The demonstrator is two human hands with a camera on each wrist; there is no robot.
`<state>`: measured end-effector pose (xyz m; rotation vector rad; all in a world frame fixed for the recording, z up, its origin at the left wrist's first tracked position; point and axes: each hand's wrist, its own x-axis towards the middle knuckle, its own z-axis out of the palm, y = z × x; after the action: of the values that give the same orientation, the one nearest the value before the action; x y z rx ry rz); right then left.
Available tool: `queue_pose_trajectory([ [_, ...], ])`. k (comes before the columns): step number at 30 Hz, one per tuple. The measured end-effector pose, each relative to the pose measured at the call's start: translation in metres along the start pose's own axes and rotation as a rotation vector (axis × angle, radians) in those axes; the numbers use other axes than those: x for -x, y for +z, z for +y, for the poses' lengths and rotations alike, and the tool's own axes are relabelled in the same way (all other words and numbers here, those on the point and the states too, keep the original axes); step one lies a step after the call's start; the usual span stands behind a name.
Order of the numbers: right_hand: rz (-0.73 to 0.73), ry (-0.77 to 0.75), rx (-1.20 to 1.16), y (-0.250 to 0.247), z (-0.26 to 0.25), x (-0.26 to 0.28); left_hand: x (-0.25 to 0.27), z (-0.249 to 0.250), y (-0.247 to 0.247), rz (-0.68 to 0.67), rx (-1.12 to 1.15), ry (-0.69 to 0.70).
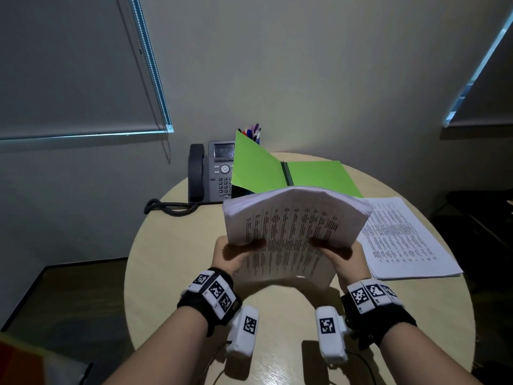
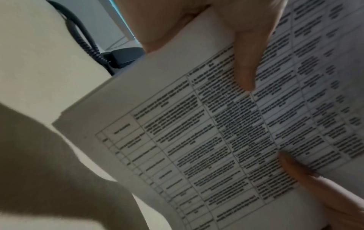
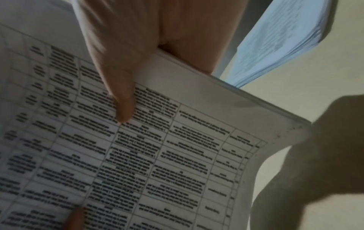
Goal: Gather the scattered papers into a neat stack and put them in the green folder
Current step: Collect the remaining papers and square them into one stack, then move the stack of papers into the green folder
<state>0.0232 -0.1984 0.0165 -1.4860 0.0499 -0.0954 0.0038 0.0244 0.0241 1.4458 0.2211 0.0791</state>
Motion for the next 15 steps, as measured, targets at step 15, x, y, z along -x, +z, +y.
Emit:
queue_pose_trajectory([
  [15,0.014,0.291,0.333,-0.024,0.014,-0.015,-0.009,-0.043,0.031,-0.032,-0.052,-0.269],
])
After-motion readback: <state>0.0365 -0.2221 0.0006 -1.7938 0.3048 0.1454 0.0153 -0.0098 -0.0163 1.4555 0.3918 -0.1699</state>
